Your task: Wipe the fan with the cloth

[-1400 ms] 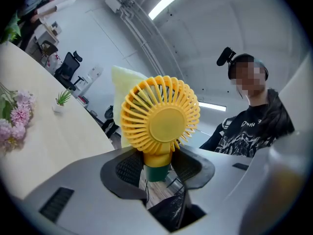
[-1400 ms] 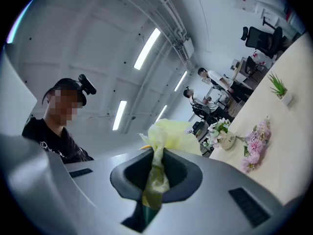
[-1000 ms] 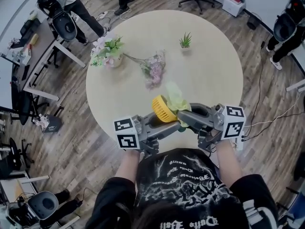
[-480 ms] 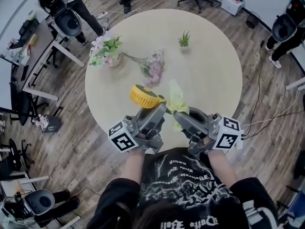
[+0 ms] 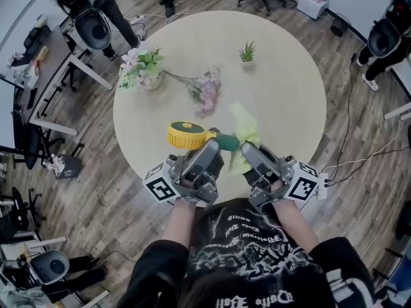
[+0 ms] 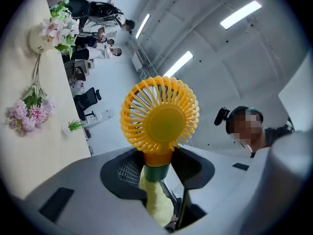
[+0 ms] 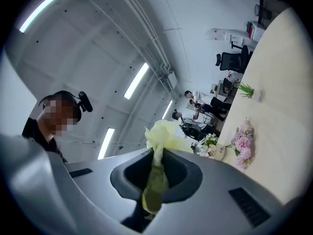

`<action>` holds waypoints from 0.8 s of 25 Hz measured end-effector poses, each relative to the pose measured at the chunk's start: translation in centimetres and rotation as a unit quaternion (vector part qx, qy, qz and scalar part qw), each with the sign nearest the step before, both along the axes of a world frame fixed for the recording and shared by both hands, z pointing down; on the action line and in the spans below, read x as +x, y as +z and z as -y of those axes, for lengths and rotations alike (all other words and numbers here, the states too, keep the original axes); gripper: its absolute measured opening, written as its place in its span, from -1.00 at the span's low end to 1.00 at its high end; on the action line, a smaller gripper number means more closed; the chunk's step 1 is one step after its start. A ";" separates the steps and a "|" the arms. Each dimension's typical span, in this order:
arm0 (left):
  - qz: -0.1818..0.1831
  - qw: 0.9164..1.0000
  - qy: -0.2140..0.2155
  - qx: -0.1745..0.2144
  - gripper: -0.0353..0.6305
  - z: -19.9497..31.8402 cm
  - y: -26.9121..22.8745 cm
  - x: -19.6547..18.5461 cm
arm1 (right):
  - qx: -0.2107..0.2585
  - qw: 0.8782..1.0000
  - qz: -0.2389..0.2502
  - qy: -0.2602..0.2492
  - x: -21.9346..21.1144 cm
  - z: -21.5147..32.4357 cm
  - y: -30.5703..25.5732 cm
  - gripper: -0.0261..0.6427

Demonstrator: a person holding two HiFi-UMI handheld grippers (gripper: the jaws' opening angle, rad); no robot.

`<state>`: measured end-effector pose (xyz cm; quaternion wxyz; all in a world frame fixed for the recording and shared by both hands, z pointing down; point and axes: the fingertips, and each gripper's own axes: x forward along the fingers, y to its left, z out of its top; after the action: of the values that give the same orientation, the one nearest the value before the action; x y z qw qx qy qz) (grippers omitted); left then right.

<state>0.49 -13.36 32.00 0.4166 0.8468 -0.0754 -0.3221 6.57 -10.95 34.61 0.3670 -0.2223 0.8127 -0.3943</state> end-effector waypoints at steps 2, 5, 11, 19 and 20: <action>0.019 0.999 0.024 0.012 -0.31 -0.6 0.1 0.6 | -0.005 1.000 0.007 -0.002 0.7 0.5 0.1 -0.83; 0.048 0.996 0.072 0.035 -0.31 -2.0 0.3 2.0 | -0.001 0.999 0.010 -0.037 0.6 1.2 -0.1 -0.83; 0.091 0.987 0.124 0.054 -0.31 -3.3 1.0 3.7 | 0.039 0.991 -0.049 -0.121 -0.6 0.8 -0.6 -0.83; 0.184 0.970 0.143 0.067 -0.31 -3.4 2.8 5.2 | 0.067 0.977 -0.160 -0.120 -0.9 1.0 -0.5 -0.83; 0.203 0.967 0.136 0.070 -0.31 -3.2 3.2 5.3 | 0.062 0.979 -0.157 -0.113 -0.8 1.1 -0.5 -0.83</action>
<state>5.75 -10.12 35.18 0.3727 0.9236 -0.0195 -0.0881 5.78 -12.08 34.08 0.2008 -0.1650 0.9029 -0.3423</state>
